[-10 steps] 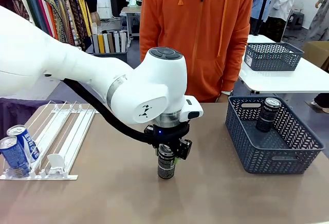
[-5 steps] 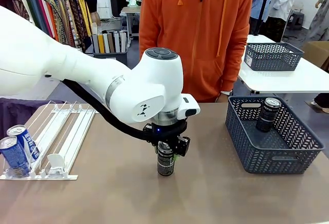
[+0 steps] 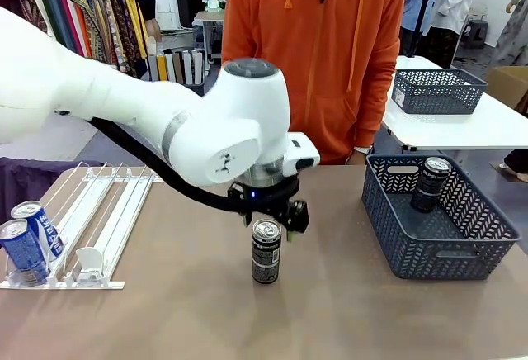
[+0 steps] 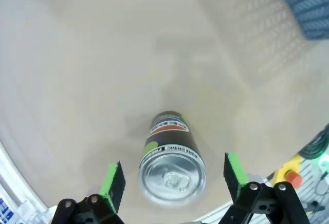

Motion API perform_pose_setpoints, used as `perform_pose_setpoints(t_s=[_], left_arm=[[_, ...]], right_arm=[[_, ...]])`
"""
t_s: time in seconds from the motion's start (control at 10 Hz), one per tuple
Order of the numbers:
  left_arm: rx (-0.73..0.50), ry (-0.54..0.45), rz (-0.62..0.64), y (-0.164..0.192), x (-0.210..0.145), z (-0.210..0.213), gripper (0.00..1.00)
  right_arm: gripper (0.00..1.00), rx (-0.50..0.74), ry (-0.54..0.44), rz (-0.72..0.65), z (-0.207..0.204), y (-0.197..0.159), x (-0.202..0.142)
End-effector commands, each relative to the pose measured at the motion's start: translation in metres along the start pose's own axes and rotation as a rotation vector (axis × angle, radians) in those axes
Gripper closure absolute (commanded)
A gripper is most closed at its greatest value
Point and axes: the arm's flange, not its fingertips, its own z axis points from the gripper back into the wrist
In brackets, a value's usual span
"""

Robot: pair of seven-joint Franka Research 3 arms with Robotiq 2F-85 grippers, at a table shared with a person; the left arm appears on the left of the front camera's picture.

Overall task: Retrieve and store the cans from the dispenser.
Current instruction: Pick up the last remaining can from one row of the Automatic Can Dispenser and place it in the middle of the table.

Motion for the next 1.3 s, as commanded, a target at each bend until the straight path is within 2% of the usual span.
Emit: perform_pose_setpoints(t_s=[0.0,0.1,0.2,0.3,0.4,0.6,0.7,0.9,1.0,1.1,1.2], left_arm=[[-0.061,-0.132,0.032,0.035,-0.024,0.084,0.0],[-0.185,-0.145,0.015,0.068,-0.044,0.127,0.0],[-0.268,-0.16,0.054,0.117,-0.065,0.163,0.0],[-0.282,-0.192,0.154,0.174,-0.085,0.19,0.0],[-0.36,-0.202,0.257,0.239,-0.109,0.213,0.0],[-0.587,-0.229,0.365,0.333,-0.16,0.229,0.0],[-0.738,-0.283,0.363,0.366,-0.19,0.227,0.0],[-0.961,-0.387,0.432,0.418,-0.258,0.213,0.0],[-1.049,-0.451,0.501,0.44,-0.294,0.195,0.0],[-1.098,-0.475,0.533,0.449,-0.317,0.183,0.0],[-1.126,-0.442,0.549,0.449,-0.323,0.173,0.0]], right_arm=[[0.0,0.036,-0.016,0.023,-0.001,0.001,0.002],[0.0,0.036,-0.016,0.023,-0.001,0.001,0.002],[0.0,0.036,-0.016,0.023,-0.001,0.001,0.002],[0.0,0.036,-0.016,0.023,-0.001,0.001,0.002],[0.0,0.036,-0.016,0.023,-0.001,0.001,0.002],[0.0,0.036,-0.016,0.023,-0.001,0.001,0.002],[0.0,0.036,-0.016,0.023,-0.001,0.001,0.002],[0.0,0.036,-0.016,0.023,-0.001,0.001,0.002],[0.0,0.036,-0.016,0.023,-0.001,0.001,0.002],[0.0,0.036,-0.016,0.023,-0.001,0.001,0.002],[0.0,0.036,-0.016,0.023,-0.001,0.001,0.002]])
